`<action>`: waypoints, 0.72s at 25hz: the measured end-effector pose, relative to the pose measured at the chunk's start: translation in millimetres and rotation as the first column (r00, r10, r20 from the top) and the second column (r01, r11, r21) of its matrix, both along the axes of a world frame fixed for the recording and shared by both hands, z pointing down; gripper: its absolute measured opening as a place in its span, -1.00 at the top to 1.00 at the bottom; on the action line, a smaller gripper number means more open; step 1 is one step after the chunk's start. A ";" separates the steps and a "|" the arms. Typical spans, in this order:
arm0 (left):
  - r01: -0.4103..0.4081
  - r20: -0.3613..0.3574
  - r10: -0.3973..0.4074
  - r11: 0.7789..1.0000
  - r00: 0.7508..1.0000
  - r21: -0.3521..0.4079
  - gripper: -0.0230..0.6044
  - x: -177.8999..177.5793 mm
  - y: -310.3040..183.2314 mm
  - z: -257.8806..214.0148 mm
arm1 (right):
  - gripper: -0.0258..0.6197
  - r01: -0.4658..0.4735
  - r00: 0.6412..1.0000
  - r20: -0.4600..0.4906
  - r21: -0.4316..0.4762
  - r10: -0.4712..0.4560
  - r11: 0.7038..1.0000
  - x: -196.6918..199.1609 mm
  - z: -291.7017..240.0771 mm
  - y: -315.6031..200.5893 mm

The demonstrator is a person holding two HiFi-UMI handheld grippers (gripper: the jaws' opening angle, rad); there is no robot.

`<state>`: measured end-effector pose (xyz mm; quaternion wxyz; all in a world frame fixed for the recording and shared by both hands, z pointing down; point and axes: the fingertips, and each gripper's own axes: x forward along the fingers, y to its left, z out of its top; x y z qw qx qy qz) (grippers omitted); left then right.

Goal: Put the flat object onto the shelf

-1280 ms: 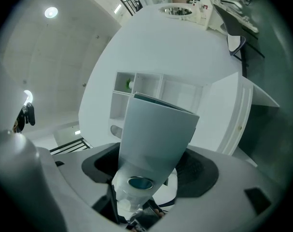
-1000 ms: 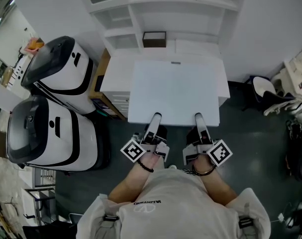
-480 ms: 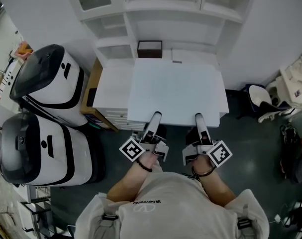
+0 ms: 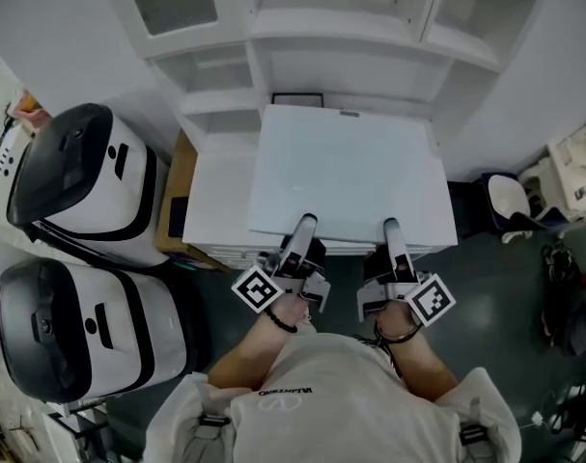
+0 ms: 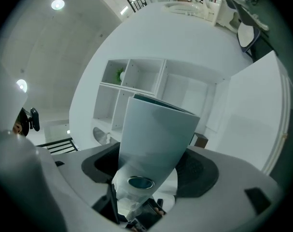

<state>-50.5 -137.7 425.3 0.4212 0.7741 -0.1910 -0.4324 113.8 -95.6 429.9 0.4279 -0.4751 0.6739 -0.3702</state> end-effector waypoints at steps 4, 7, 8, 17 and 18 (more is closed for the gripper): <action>-0.018 -0.002 0.018 1.000 1.000 -0.017 -0.14 -12.8 -53.8 -1.7 | -0.14 -0.021 1.000 -0.009 -0.016 0.021 1.000 -13.1 -2.2 -50.9; -0.030 -0.007 0.030 0.999 1.000 -0.012 -0.14 -15.9 -64.6 -3.2 | -0.14 -0.032 0.999 -0.019 -0.012 0.031 0.999 -16.8 -4.3 -59.2; -0.033 -0.010 0.033 0.999 0.999 -0.009 -0.14 -15.5 -63.8 -3.8 | -0.14 -0.034 0.999 -0.019 -0.011 0.034 0.999 -16.5 -4.3 -57.6; -0.039 -0.017 0.039 0.999 0.999 0.001 -0.14 -12.2 -79.6 -14.0 | -0.15 -0.041 0.999 -0.024 0.021 0.042 0.999 -13.9 -18.0 -73.7; -0.036 -0.014 0.036 0.999 0.999 0.002 -0.14 -9.3 -83.7 -16.6 | -0.15 -0.038 0.999 -0.022 0.024 0.039 0.999 -10.9 -20.6 -78.2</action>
